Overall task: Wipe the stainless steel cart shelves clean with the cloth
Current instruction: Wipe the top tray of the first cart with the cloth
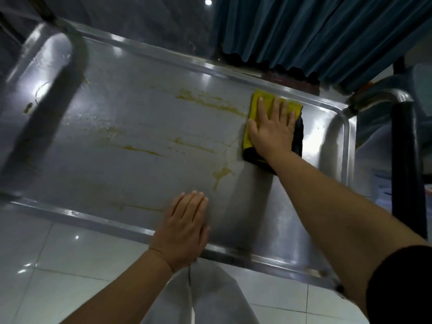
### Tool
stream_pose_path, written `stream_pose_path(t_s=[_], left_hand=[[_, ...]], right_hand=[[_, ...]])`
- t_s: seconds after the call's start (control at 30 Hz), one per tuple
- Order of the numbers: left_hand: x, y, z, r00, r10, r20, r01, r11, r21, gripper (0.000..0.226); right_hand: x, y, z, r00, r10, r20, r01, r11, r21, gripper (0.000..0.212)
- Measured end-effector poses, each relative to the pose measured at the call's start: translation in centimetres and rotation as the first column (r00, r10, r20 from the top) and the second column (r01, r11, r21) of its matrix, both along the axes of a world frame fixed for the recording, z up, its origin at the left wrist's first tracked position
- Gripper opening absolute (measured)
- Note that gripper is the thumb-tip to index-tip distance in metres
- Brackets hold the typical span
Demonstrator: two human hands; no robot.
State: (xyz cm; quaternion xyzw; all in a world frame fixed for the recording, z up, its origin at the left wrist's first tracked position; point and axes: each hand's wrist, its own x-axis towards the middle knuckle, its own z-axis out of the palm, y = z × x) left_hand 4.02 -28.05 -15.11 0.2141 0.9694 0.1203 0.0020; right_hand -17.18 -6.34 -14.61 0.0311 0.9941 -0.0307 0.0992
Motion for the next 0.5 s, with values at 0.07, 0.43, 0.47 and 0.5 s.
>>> stream_pose_path(t_s=[0.07, 0.43, 0.47, 0.5], left_hand=[[-0.1, -0.1, -0.2, 1.000, 0.005, 0.008, -0.005, 1.000, -0.004, 0.056], [-0.2, -0.1, -0.2, 0.999, 0.041, 0.004, -0.041, 0.999, 0.023, 0.050], [-0.2, -0.2, 0.0, 0.999, 0.043, -0.001, -0.043, 0.999, 0.031, 0.049], [-0.2, -0.2, 0.1, 0.999, 0.043, -0.006, -0.042, 0.998, 0.039, 0.049]], right_hand=[[-2.7, 0.3, 0.0, 1.000, 0.002, -0.001, -0.002, 1.000, 0.008, 0.064], [6.0, -1.8, -0.2, 0.990, 0.141, -0.006, -0.141, 0.990, 0.021, 0.066], [8.1, -2.4, -0.2, 0.987, 0.156, -0.022, -0.156, 0.988, 0.014, 0.068], [10.3, -2.8, -0.1, 0.985, 0.169, -0.034, -0.169, 0.986, 0.006, 0.069]])
